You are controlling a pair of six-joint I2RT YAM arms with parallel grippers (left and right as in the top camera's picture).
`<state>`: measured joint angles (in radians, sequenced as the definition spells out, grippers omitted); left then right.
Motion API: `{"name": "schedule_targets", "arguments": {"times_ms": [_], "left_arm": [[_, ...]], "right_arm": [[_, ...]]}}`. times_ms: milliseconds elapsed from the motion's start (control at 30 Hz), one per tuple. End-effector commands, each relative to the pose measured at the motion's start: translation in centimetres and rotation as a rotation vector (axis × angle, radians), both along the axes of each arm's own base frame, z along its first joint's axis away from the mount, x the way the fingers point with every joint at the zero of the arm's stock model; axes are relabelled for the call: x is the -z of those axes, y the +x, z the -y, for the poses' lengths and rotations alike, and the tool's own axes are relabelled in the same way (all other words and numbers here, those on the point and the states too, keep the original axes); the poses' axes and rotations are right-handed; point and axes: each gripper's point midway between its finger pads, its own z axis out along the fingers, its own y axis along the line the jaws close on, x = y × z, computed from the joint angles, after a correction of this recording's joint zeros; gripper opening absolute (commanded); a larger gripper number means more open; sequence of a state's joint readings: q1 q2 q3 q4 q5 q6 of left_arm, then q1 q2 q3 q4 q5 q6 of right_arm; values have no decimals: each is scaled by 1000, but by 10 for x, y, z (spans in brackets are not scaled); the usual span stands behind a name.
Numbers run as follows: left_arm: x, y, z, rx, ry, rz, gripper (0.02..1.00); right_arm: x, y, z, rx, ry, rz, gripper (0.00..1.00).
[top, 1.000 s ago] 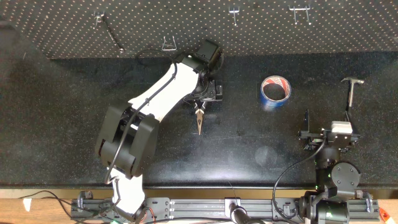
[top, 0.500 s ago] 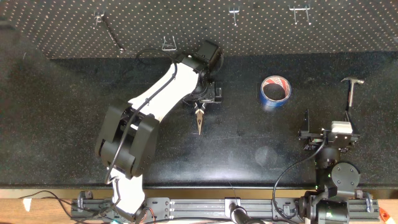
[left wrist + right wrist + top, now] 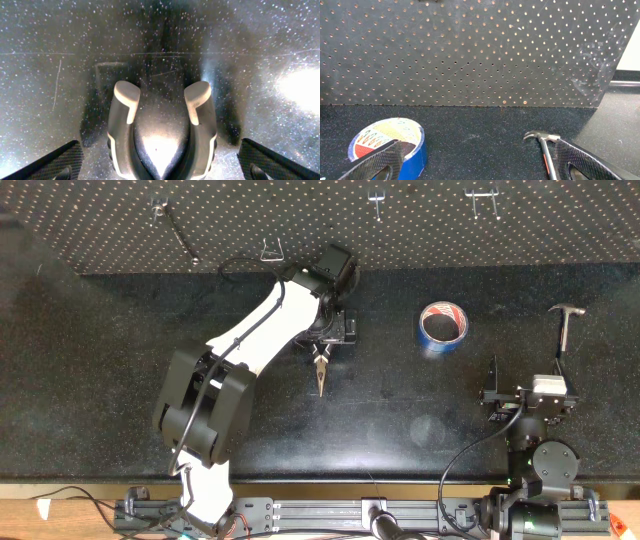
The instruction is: Place Tools Onto Pegboard
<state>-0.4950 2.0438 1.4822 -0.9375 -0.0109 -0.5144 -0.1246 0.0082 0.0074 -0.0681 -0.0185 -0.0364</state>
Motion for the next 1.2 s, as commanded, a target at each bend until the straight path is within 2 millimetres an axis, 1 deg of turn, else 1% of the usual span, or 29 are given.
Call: {"name": "schedule_targets", "arguments": {"times_ms": [33,100,167,367,600,633,700,767,800,867,900,967,1000,1033,1133,1200], "left_arm": [[-1,11,6,-8,-9,38,996],[-2,17,10,-8,-25,58,996],[-2,17,9,-8,-24,58,996],[-1,7,4,-9,-1,18,996],[-1,8,3,-10,2,22,1000],[-1,7,3,-10,1,21,972],[-1,7,3,-10,1,21,827],[-1,7,3,-10,1,21,601],[-1,7,3,-26,0,21,518],[-1,7,3,-40,-1,20,437],[-1,7,3,-45,-1,20,413],[-1,7,3,-48,-1,19,395],[0,7,3,-48,-1,18,358],[1,7,3,-48,0,16,349],[4,5,2,-48,6,6,244],[4,5,2,-48,6,7,134]], "right_arm": [[1,0,-1,-7,-10,-2,976],[1,0,-1,-7,-10,-2,976],[1,0,-1,-7,-10,-2,976],[1,0,-1,-7,-9,-2,976],[1,0,-1,-7,-10,-2,976],[1,0,-1,-7,-10,-2,976],[1,0,-1,-7,-10,-2,976],[1,0,-1,-7,-10,-2,976],[1,0,-1,-7,-10,-3,976],[1,0,-1,-7,-10,-2,976],[1,0,-1,-7,-10,-2,976],[1,0,-1,-7,-10,-2,976],[1,0,-1,-7,-10,-2,976],[1,0,-1,-7,-9,-2,976],[1,0,-1,-7,-10,-2,974],[1,0,-1,-7,-10,-2,976]]}}
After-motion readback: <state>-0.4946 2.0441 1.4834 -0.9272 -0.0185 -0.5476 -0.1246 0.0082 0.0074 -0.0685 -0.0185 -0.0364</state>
